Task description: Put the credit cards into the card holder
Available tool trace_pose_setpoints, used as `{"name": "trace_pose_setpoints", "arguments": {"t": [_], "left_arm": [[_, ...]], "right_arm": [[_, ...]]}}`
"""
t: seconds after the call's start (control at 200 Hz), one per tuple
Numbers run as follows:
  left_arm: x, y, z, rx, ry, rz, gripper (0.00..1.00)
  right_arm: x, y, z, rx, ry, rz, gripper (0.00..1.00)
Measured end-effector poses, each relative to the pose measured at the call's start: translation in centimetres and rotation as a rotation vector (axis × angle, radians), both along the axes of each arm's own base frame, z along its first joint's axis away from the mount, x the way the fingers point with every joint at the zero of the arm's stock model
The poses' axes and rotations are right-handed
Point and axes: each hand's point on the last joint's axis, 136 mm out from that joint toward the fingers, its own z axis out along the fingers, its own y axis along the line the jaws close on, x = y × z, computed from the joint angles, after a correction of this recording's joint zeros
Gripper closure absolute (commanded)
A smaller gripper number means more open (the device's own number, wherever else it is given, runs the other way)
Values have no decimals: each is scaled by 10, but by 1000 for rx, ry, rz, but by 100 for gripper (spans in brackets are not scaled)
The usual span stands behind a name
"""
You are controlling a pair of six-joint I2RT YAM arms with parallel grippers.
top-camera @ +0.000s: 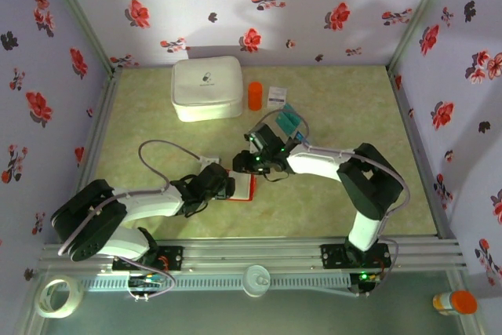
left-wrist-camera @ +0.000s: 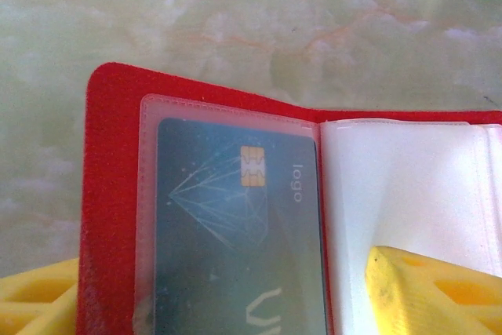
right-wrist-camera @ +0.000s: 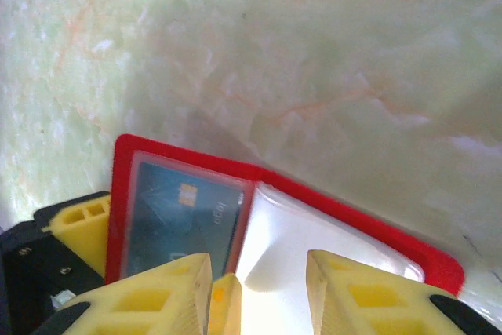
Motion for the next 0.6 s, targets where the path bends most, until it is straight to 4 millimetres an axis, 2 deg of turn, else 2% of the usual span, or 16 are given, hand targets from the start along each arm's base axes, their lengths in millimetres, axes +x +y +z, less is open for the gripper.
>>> {"name": "trace_pose_setpoints", "arguments": {"t": [0.14, 0.275, 0.39, 0.6], "left_arm": [[0, -1, 1, -6, -2, -1, 19], [-1, -5, 2, -20, -3, -14, 9], [-1, -7, 4, -32, -1, -22, 3], [-2, -9, 6, -41, 1, -29, 0]], "right_arm": [[-8, -11, -15, -34, 28, -11, 72], [-8, -12, -17, -42, 28, -14, 82], [-9, -13, -21, -51, 32, -12, 85], [-11, -15, -34, -84, 54, -2, 87]]}}
